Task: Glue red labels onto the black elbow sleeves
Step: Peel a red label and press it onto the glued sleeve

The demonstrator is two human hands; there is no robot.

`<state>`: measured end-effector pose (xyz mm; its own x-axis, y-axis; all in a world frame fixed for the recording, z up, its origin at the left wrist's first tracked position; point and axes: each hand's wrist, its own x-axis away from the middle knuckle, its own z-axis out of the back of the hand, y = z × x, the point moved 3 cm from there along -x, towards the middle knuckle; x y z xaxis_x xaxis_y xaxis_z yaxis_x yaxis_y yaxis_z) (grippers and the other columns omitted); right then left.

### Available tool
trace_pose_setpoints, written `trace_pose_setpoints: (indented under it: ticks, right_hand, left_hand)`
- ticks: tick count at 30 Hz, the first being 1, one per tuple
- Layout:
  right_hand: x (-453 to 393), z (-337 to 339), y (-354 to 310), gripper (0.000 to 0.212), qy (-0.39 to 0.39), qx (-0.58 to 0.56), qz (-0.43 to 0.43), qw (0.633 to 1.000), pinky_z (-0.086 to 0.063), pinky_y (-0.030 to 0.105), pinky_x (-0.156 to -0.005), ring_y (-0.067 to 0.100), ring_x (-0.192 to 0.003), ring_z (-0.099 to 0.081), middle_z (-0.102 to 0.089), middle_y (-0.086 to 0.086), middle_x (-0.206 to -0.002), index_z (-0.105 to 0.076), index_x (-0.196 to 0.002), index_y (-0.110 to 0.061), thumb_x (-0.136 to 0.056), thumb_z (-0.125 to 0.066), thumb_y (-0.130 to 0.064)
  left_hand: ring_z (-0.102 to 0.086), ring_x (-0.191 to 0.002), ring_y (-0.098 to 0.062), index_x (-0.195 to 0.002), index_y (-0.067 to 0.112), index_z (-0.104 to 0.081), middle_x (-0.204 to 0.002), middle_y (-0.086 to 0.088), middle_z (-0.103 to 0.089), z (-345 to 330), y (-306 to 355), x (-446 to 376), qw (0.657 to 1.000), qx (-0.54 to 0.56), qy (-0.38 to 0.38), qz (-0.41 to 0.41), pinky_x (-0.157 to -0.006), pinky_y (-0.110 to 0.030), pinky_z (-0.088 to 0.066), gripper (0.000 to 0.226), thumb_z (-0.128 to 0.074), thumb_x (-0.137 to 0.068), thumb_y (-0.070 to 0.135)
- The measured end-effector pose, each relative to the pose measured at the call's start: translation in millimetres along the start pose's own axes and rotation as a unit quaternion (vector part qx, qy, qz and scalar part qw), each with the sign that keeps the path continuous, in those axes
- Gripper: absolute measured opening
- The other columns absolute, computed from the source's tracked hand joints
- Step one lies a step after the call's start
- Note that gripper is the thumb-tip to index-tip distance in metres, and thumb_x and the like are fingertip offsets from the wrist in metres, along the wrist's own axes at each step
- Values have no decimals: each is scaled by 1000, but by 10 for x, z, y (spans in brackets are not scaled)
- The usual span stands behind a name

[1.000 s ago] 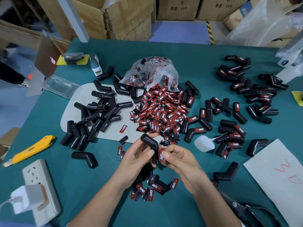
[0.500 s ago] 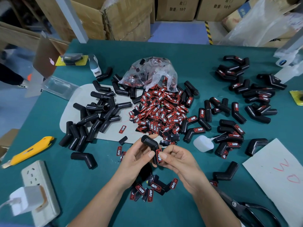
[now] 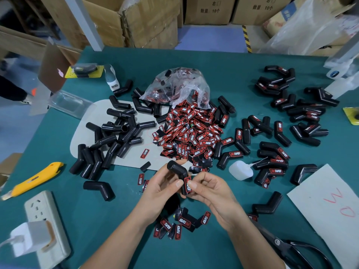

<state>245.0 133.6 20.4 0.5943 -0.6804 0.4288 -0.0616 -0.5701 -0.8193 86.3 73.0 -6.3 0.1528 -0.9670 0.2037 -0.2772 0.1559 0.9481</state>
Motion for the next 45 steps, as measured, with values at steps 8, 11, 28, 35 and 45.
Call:
trace_pose_setpoints:
  ticks: [8,11,28,35,45]
  right_hand:
    - [2,-1,-7,18,-5,-7,0,1000,-60,33,-87,30,-87,-75,-76,13,-88,-74,-80,-17,-79,-85,-31]
    - [-5,1,0,18,-2,-3,2,1000,-60,36,-89,32,-88,-75,-76,15,-90,-74,-80,-17,-79,-85,-32]
    - [-17,16,47,22,16,5,5,1000,-56,54,-103,34,-90,-73,-74,20,-96,-73,-80,-16,-80,-89,-30]
    - [-28,31,60,15,11,3,7,1000,-58,49,-100,36,-90,-73,-74,20,-96,-73,-79,-17,-86,-84,-25]
    - [-25,20,60,11,17,0,9,1000,-59,38,-90,33,-89,-74,-75,20,-97,-73,-79,-16,-86,-80,-22]
  left_hand:
    - [-65,-118,-26,-142,31,-62,-126,-26,-66,-7,26,8,1000,4,-1,-3,-94,-37,-57,48,-70,-96,28]
    - [-65,-119,-28,-142,31,-62,-126,-26,-66,-10,28,13,1000,0,0,-2,-96,-39,-57,47,-71,-96,29]
    - [-64,-114,-23,-139,33,-65,-121,-23,-68,-32,58,12,1000,1,-3,-4,-98,-38,-55,46,-71,-94,29]
    - [-63,-120,-30,-141,32,-63,-127,-30,-64,-26,60,22,1000,-3,-3,-5,-106,-49,-50,47,-70,-95,29]
    - [-63,-121,-31,-139,32,-64,-126,-31,-63,-41,86,22,1000,7,-8,-15,-104,-36,-53,49,-73,-92,26]
